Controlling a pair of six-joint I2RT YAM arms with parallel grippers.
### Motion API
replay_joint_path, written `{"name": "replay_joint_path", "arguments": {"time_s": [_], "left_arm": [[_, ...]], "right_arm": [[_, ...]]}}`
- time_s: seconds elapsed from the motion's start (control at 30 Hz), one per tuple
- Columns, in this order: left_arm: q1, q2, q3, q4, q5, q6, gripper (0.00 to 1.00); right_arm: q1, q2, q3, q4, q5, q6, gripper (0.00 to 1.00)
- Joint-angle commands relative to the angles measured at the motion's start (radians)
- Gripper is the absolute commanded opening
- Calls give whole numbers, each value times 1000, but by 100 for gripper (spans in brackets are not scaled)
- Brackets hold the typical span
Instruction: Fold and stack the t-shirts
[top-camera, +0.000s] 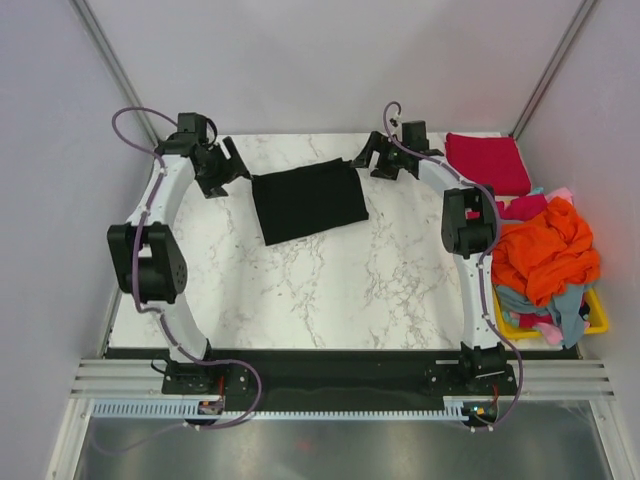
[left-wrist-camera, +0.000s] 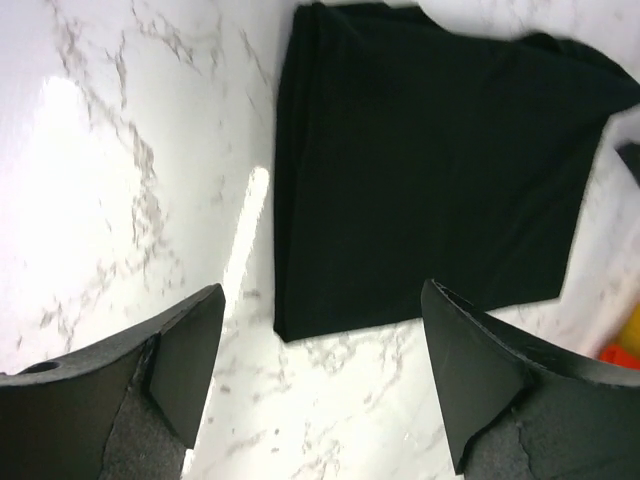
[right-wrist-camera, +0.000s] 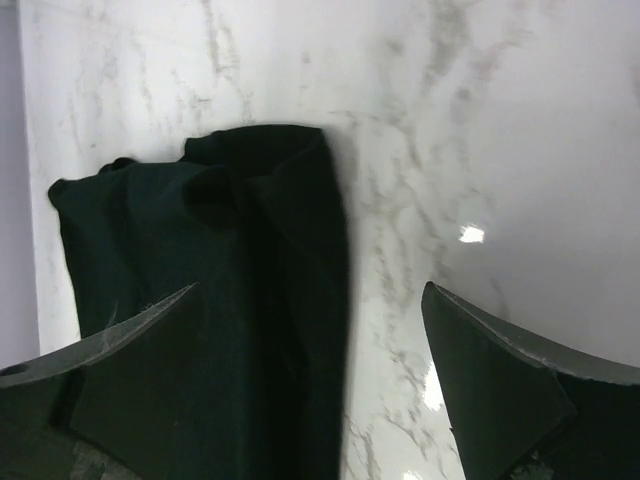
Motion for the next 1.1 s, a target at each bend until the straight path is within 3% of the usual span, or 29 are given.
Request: {"name": "replay_joint_path", "arguments": {"time_s": [0.0,0.17,0.37,0.47,0.5,0.53,0.7,0.83,0.9,1.07], "left_arm": [[-6,-208,-158,44,33,86,86],[-9,-443,-437,110,30,151,86],[-9,-549,-607,156,-39,166,85],[-12,-592,-627,182,-34,148,84],[-14,-607,-631,196,-34,149,84],[-16,-618,-639,198,-46,151,84],[-22,-687,-660,172,-21,168,84],[-23,-803,-766,170,88,128,84],[-23,-863,-807,155,72,120,84],[-26,-1046,-900,53,29,101,84]], "right_arm": [[41,60,63,25,-100,5,98],[106,108,112,11,-95,5,95],[133,201,166,14,-137,50,69],[139,247,204,17,-152,62,30],[141,253,201,22,-155,62,9],[138,249,196,22,-148,60,0],[117,105,120,-36,-46,-74,0],[10,-9,98,-108,-29,-125,0],[-31,-59,92,-127,-28,-151,0],[-135,-93,225,-303,21,-283,0]]}}
